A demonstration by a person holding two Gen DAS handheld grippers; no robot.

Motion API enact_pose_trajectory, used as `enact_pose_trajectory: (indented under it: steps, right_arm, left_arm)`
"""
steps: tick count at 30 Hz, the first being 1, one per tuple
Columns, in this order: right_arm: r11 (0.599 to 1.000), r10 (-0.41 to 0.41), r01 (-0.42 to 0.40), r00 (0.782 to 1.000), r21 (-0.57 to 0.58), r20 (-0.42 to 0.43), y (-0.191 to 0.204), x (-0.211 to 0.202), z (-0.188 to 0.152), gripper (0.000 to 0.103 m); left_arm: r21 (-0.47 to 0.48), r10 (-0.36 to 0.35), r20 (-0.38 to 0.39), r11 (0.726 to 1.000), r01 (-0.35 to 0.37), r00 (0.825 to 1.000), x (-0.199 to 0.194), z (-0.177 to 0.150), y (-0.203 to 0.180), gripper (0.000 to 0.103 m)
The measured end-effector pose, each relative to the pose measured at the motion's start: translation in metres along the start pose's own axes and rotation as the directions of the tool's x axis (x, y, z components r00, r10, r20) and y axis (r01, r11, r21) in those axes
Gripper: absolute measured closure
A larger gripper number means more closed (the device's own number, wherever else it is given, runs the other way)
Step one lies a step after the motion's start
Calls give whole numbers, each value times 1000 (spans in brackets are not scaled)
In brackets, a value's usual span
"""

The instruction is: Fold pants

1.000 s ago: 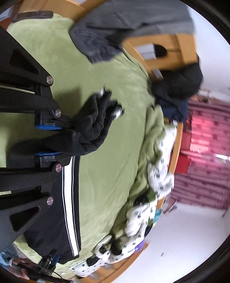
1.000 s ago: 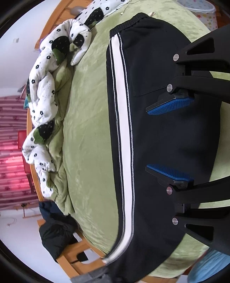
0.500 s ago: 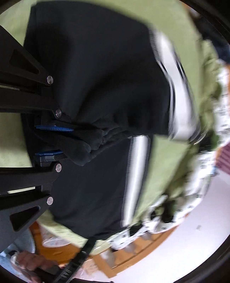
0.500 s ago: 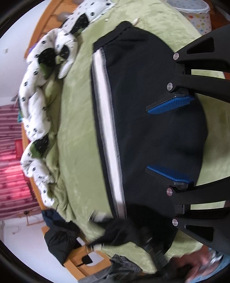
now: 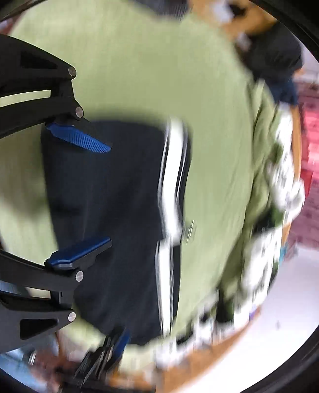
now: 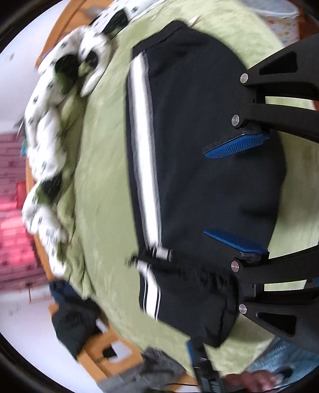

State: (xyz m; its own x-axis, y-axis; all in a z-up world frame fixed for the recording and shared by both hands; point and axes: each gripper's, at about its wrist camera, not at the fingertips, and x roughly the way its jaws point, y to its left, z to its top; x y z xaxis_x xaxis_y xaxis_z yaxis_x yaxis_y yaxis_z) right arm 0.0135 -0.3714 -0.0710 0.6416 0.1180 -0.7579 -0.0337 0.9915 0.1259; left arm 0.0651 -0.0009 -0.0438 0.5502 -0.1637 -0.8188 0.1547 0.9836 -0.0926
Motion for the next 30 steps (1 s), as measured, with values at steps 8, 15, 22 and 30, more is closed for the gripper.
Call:
enact_pose_trajectory:
  steps: [8,15,22,30]
  right_arm:
    - [982,132,-149,982,-117,-138,91,45,16,63]
    - [980,134,-165,959,-110,-248,118,102,-3,82]
    - [965,251,-257,962,-46,-108,87,59,-2,88]
    - [961,213,-250,941,-118,-262,109,92,-25,59]
  left_arm:
    - [-87,91,-51,992,-96,994,13,-8,72,35]
    - [-202,56,-151,976,-86,987,51,-19,87,35]
    - [-190,114,-111,973,-133,987,41,-25,97,35]
    - [-272,20,-136,961,-56,991,44,-26,116,35]
